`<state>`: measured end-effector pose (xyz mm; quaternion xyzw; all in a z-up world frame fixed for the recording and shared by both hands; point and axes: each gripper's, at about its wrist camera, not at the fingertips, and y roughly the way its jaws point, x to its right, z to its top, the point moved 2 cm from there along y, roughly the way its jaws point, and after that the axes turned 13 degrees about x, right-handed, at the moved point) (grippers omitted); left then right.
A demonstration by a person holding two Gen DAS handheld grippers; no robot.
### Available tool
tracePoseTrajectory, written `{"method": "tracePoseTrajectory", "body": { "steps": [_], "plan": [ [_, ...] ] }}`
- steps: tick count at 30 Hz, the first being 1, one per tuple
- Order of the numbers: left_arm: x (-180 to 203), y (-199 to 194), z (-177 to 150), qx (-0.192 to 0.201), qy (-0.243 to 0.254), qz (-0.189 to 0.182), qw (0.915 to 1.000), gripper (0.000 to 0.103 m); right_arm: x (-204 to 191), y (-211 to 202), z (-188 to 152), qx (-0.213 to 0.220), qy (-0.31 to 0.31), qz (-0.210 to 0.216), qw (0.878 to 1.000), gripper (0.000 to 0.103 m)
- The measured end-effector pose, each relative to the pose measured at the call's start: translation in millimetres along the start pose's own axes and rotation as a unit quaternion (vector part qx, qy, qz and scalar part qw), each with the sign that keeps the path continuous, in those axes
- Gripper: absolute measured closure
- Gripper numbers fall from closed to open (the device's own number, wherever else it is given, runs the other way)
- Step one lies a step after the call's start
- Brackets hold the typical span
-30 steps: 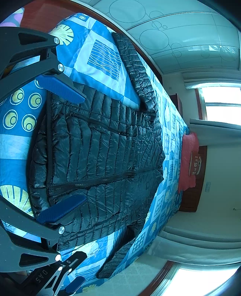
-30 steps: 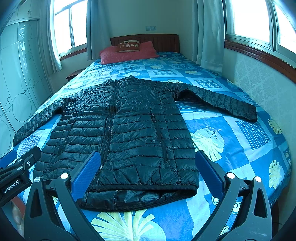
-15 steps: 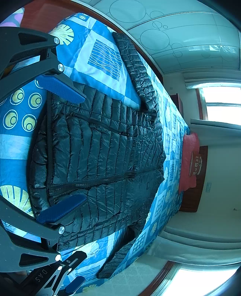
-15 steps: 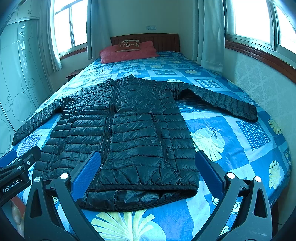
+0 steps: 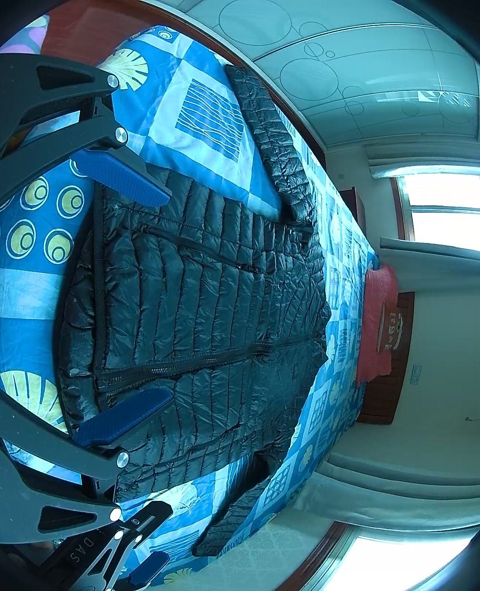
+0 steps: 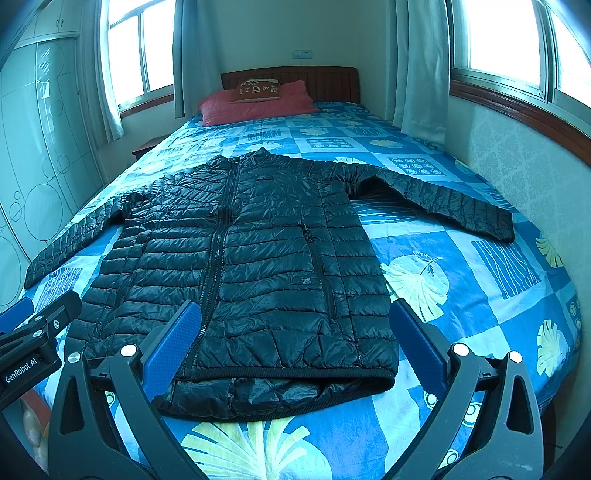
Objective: Fold large clothes
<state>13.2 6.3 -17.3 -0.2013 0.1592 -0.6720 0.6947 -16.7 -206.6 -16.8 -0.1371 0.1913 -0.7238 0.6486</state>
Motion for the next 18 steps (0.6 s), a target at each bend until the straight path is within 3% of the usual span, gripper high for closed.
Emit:
{"method": "tracePoseTrajectory", "body": {
  "steps": [18],
  "plan": [
    [-11.7, 6.3, -12.0, -0.005, -0.001, 0.001, 1.0, 0.005, -1.3, 2.8, -9.8, -0.003, -0.001, 0.001, 1.0, 0.002]
  ]
}}
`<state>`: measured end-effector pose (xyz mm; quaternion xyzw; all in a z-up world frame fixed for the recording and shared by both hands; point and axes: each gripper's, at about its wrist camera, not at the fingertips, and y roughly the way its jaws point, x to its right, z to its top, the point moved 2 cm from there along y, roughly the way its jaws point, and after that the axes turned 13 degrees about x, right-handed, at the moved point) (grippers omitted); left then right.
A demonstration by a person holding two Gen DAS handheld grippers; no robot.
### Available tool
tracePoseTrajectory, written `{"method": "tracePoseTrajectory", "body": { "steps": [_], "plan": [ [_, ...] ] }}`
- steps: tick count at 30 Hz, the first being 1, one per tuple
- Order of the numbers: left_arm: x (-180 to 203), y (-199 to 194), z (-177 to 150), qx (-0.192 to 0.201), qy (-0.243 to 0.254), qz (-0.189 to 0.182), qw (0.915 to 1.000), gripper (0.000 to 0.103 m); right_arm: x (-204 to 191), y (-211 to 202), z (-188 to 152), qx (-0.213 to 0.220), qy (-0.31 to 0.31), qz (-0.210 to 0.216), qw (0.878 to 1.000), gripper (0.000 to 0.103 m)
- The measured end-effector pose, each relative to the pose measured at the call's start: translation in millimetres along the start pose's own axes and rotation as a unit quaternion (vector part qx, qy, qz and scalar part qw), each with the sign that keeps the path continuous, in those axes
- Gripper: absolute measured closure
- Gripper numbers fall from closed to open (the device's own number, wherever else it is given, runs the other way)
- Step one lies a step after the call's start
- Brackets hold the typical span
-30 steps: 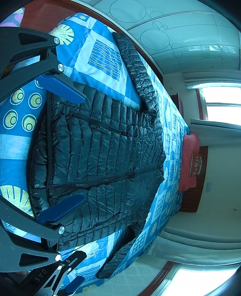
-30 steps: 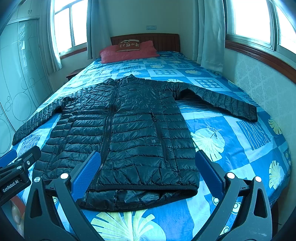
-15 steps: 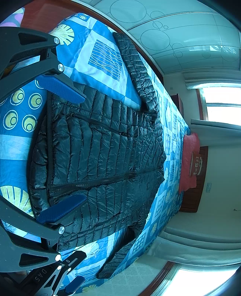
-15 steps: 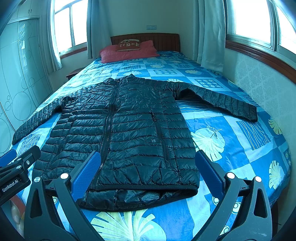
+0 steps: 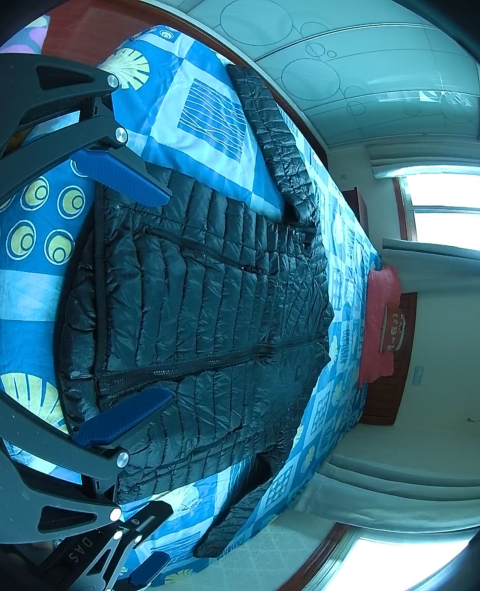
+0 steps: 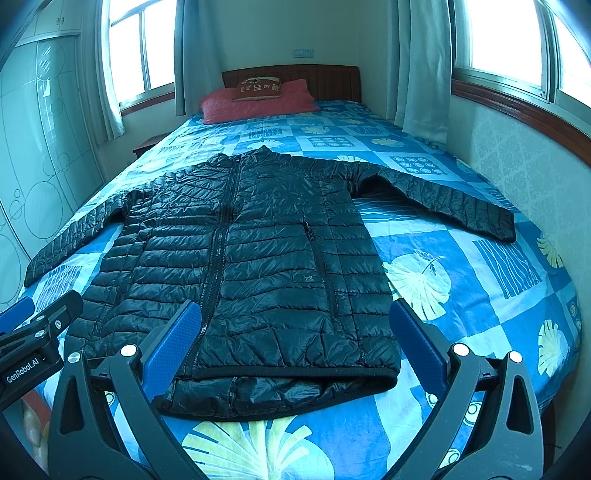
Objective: Fold large clothes
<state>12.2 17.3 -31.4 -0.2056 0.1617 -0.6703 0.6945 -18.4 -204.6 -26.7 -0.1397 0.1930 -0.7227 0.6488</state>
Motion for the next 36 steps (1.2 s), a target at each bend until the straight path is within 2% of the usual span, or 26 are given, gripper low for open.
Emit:
{"method": "tracePoseTrajectory", "body": {
  "steps": [13, 23, 26, 30, 35, 36],
  "plan": [
    [-0.9, 22.8, -1.1, -0.026, -0.003, 0.007, 0.9996, 0.005, -2.5, 21.9, 4.4, -0.025, 0.003, 0.001, 1.0, 0.002],
    [-12.3, 62.6, 7.0, -0.047, -0.013, 0.013, 0.9987, 0.005, 13.3, 67.8, 9.2, -0.046, 0.029, 0.002, 0.999, 0.002],
    [-24.3, 81.4, 11.6, -0.056, -0.023, 0.027, 0.9978, 0.005, 31.3, 90.8, 11.3, -0.051, 0.052, -0.006, 0.997, 0.002],
    [-48.8, 109.4, 19.4, -0.062, -0.043, 0.049, 0.9959, 0.005, 70.7, 121.9, 11.9, -0.062, 0.117, -0.007, 0.991, 0.002],
    [-105.1, 150.3, 30.3, -0.068, -0.1, 0.078, 0.9897, 0.005, 137.6, 159.7, 12.3, -0.058, 0.205, -0.027, 0.977, 0.002],
    [-117.2, 158.7, 32.3, -0.067, -0.111, 0.085, 0.988, 0.005, 150.6, 165.5, 12.2, -0.054, 0.216, -0.034, 0.974, 0.005]
  ]
}}
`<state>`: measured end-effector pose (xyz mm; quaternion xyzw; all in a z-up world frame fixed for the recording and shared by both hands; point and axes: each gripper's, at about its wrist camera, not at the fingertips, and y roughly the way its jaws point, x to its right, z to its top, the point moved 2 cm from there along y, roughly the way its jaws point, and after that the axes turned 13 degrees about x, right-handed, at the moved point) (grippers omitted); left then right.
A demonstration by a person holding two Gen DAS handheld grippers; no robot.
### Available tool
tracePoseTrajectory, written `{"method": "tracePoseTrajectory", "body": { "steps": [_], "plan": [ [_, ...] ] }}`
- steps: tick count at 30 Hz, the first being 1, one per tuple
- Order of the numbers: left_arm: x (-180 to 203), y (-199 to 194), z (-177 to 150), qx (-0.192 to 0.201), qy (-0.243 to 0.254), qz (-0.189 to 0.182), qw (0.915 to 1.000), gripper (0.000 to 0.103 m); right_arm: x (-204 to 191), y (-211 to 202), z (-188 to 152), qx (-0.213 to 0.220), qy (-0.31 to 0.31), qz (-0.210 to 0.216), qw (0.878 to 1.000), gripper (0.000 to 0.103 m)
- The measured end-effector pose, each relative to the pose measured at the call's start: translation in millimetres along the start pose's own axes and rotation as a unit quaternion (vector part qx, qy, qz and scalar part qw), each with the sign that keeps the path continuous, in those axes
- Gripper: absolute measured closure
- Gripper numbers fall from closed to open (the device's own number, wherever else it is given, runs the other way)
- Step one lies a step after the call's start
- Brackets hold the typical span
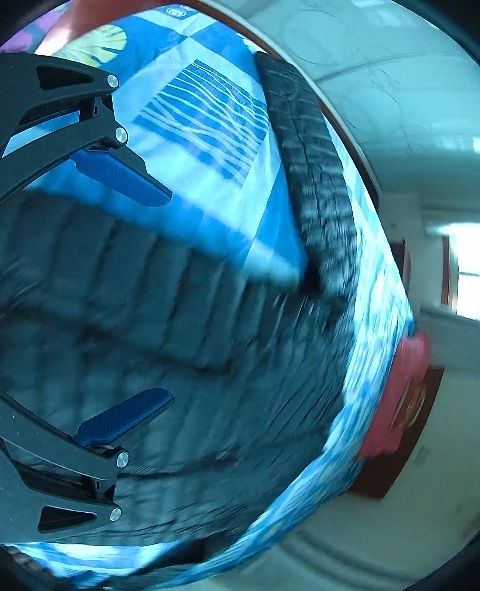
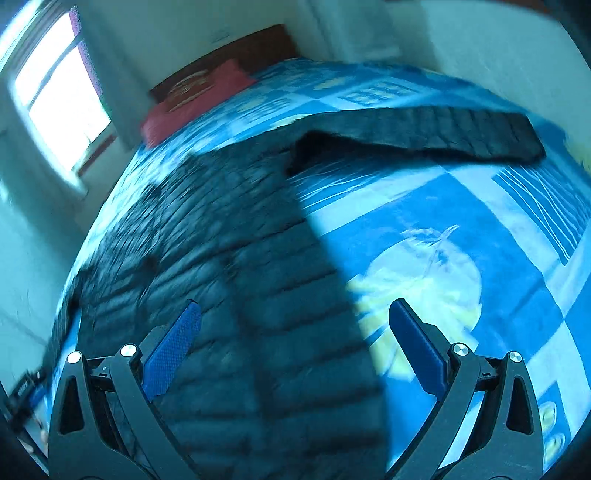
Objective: Fold large clothes
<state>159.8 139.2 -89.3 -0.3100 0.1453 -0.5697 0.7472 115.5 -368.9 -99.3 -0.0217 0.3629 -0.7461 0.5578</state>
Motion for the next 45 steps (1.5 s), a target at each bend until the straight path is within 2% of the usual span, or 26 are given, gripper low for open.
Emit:
{"method": "tracePoseTrajectory", "body": {
  "steps": [1, 3, 6, 9, 12, 14, 16, 21, 29, 34, 35, 37, 38, 39, 40, 41, 42, 45],
  "plan": [
    [-12.5, 10.6, 6.5, 0.002, -0.014, 0.009, 0.9999, 0.005, 15.9, 8.7, 8.6, 0.006, 0.018, -0.007, 1.0, 0.008],
    [-40.6, 32.5, 18.3, 0.006, -0.047, 0.03, 0.9984, 0.005, 41.0, 21.1, 20.3, 0.012, 0.046, -0.025, 0.999, 0.024],
    [-83.7, 66.6, 30.3, 0.017, -0.086, 0.075, 0.9934, 0.005, 87.3, 39.3, 38.5, 0.035, 0.113, -0.03, 0.993, 0.025],
    [-123.6, 96.3, 32.9, 0.012, -0.123, 0.107, 0.9866, 0.005, 137.0, 50.1, 55.6, 0.077, 0.18, -0.038, 0.98, 0.026],
    [-150.2, 115.0, 28.0, 0.004, -0.161, 0.118, 0.9799, 0.005, 176.9, 58.9, 66.9, 0.103, 0.227, -0.052, 0.967, 0.026],
    [-149.2, 114.3, 27.7, 0.025, -0.15, 0.123, 0.9807, 0.005, 202.8, 65.7, 72.2, 0.115, 0.26, -0.054, 0.957, 0.026],
    [-145.2, 114.7, 26.7, 0.036, -0.134, 0.128, 0.982, 0.005, 223.3, 71.4, 78.5, 0.135, 0.291, -0.036, 0.946, 0.026],
    [-149.5, 115.1, 22.1, 0.055, -0.146, 0.128, 0.9794, 0.005, 240.8, 79.9, 93.3, 0.173, 0.295, -0.049, 0.938, 0.026],
    [-139.3, 125.2, 18.9, 0.043, -0.109, 0.161, 0.98, 0.005, 241.0, 96.2, 107.7, 0.198, 0.283, -0.067, 0.936, 0.026],
    [-146.9, 120.3, 16.8, 0.058, -0.129, 0.142, 0.9797, 0.005, 237.5, 98.0, 107.4, 0.199, 0.292, -0.06, 0.934, 0.026],
    [-148.2, 118.2, 15.5, 0.062, -0.135, 0.137, 0.9794, 0.005, 239.7, 98.2, 109.7, 0.204, 0.293, -0.063, 0.932, 0.03],
    [-151.6, 115.8, 14.6, 0.069, -0.146, 0.127, 0.9787, 0.005, 253.1, 100.2, 110.2, 0.206, 0.317, -0.088, 0.922, 0.043],
    [-151.4, 115.7, 14.6, 0.069, -0.146, 0.127, 0.9787, 0.005, 255.5, 103.8, 110.5, 0.2, 0.323, -0.097, 0.92, 0.06],
    [-150.7, 116.3, 14.7, 0.069, -0.144, 0.128, 0.9788, 0.005, 255.4, 106.5, 110.1, 0.196, 0.321, -0.109, 0.92, 0.067],
    [-149.7, 116.8, 14.5, 0.069, -0.142, 0.13, 0.9789, 0.005, 252.3, 108.2, 111.9, 0.195, 0.306, -0.115, 0.925, 0.068],
    [-149.6, 116.8, 14.4, 0.068, -0.141, 0.131, 0.9789, 0.005, 250.6, 109.3, 113.3, 0.193, 0.295, -0.118, 0.928, 0.074],
    [-149.5, 116.8, 14.4, 0.068, -0.14, 0.132, 0.9789, 0.005, 251.4, 110.9, 113.1, 0.191, 0.295, -0.111, 0.93, 0.088],
    [-148.7, 117.8, 14.8, 0.07, -0.141, 0.131, 0.9788, 0.005, 249.5, 110.5, 114.7, 0.19, 0.302, -0.114, 0.927, 0.094]
  ]
}}
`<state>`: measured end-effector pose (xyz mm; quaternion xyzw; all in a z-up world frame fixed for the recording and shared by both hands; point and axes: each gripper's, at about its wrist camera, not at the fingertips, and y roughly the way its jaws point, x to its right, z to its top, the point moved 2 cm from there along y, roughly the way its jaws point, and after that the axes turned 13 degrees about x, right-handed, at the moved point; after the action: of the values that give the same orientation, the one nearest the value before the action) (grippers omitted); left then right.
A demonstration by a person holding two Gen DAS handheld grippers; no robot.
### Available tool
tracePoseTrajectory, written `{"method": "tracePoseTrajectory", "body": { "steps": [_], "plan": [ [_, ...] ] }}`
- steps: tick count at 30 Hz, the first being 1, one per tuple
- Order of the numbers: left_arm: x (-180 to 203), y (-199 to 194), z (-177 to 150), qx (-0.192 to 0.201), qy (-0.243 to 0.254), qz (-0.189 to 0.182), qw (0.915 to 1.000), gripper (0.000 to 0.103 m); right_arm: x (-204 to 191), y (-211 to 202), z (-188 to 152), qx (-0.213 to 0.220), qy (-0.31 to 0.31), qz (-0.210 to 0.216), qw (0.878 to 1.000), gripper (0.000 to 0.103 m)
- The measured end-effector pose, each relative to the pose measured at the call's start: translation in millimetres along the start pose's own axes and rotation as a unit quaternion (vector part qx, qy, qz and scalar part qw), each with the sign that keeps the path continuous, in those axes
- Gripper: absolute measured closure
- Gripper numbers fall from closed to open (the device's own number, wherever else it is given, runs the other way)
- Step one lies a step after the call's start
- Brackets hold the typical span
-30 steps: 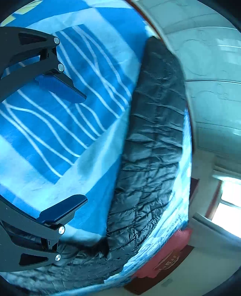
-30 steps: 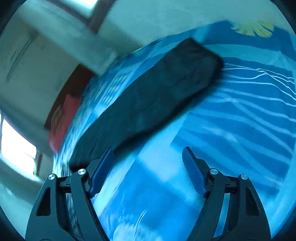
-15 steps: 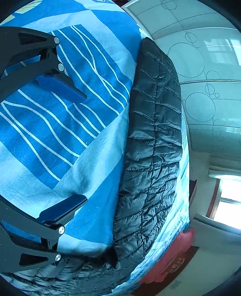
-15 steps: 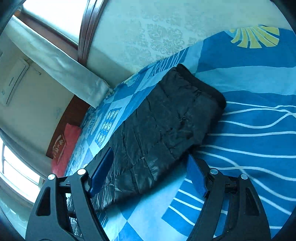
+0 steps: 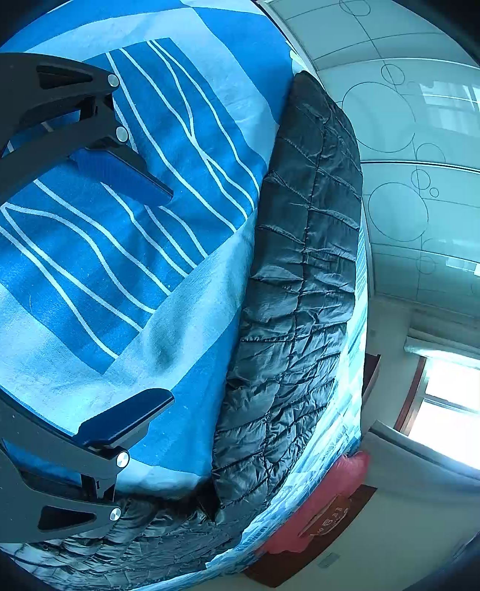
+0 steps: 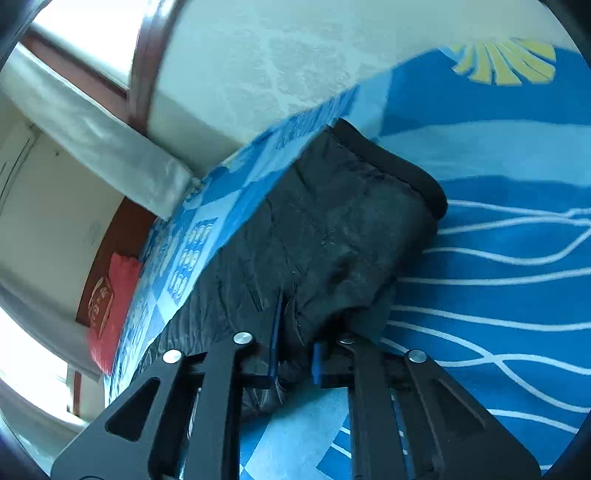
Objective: Fold large clothes
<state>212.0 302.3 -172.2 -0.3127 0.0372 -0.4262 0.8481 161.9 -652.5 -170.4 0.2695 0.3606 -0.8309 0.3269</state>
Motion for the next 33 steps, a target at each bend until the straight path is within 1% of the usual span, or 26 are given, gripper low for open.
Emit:
{"method": "tracePoseTrajectory", "body": {
  "steps": [3, 6, 7, 9, 10, 12, 13, 14, 15, 16, 18, 20, 23, 24, 25, 27, 28, 31, 33],
  "plan": [
    [0.0, -0.8, -0.5, 0.002, -0.001, -0.001, 1.0, 0.005, -34.4, -17.5, -0.6, 0.029, -0.056, 0.016, 0.998, 0.095],
    [0.7, -0.4, -0.9, 0.003, 0.001, 0.0, 1.0, 0.005, -82.9, -38.0, -11.0, 0.048, -0.125, 0.052, 0.99, 0.095],
    [0.8, -0.4, -0.9, 0.003, 0.002, 0.001, 1.0, 0.005, -106.0, -46.8, -19.8, 0.053, -0.156, 0.07, 0.984, 0.095],
    [0.9, -0.5, -1.0, 0.004, 0.001, 0.0, 1.0, 0.005, -137.8, -58.8, -35.6, 0.054, -0.197, 0.098, 0.974, 0.096],
    [0.8, -0.6, -0.9, 0.005, 0.0, -0.001, 1.0, 0.005, -161.2, -67.2, -50.5, 0.051, -0.224, 0.118, 0.966, 0.096],
    [0.1, -1.6, -1.6, 0.006, -0.003, -0.004, 1.0, 0.005, -193.1, -75.4, -73.3, 0.04, -0.255, 0.144, 0.955, 0.096],
    [0.3, -1.6, -1.5, 0.007, -0.004, -0.005, 1.0, 0.005, -209.1, -80.9, -88.0, 0.032, -0.269, 0.158, 0.949, 0.096],
    [0.6, -1.4, -1.4, 0.007, -0.004, -0.005, 1.0, 0.005, -230.2, -87.5, -110.0, 0.018, -0.286, 0.177, 0.942, 0.096],
    [0.1, -1.4, -1.5, 0.007, -0.005, -0.005, 1.0, 0.005, -242.2, -89.5, -123.8, 0.01, -0.295, 0.187, 0.937, 0.096],
    [0.4, -1.4, -1.4, 0.008, -0.005, -0.005, 0.9999, 0.005, -260.0, -95.3, -146.3, -0.004, -0.309, 0.203, 0.929, 0.096],
    [0.4, -1.7, -1.0, 0.009, -0.006, -0.007, 0.9999, 0.005, -283.2, -104.8, -178.7, -0.019, -0.327, 0.224, 0.918, 0.096],
    [-0.2, -1.6, -1.2, 0.011, -0.008, -0.009, 0.9999, 0.005, -309.0, -115.6, -221.0, -0.04, -0.348, 0.245, 0.904, 0.096],
    [-0.7, -1.1, -2.8, 0.012, -0.006, -0.009, 0.9999, 0.005, -339.1, -130.0, -277.4, -0.073, -0.368, 0.266, 0.888, 0.096],
    [-0.2, -0.7, -2.8, 0.013, -0.005, -0.008, 0.9999, 0.005, -344.9, -134.8, -291.9, -0.081, -0.374, 0.271, 0.883, 0.096],
    [-0.2, -0.6, -3.0, 0.013, -0.005, -0.008, 0.9999, 0.005, -354.8, -139.3, -314.5, -0.093, -0.385, 0.277, 0.875, 0.096],
    [-0.7, -0.9, -4.3, 0.015, -0.005, -0.009, 0.9998, 0.005, -365.3, -149.1, -346.1, -0.112, -0.399, 0.287, 0.863, 0.096],
    [-1.0, -1.1, -4.4, 0.016, -0.006, -0.01, 0.9998, 0.005, -373.8, -154.0, -368.0, -0.125, -0.41, 0.293, 0.855, 0.096],
    [-2.4, -1.7, -4.4, 0.019, -0.01, -0.013, 0.9997, 0.005, -389.9, -167.3, -414.1, -0.148, -0.434, 0.306, 0.834, 0.096],
    [-3.0, -1.8, -4.6, 0.02, -0.01, -0.015, 0.9996, 0.005, -397.5, -170.2, -436.5, -0.16, -0.446, 0.311, 0.824, 0.095]
  ]
}}
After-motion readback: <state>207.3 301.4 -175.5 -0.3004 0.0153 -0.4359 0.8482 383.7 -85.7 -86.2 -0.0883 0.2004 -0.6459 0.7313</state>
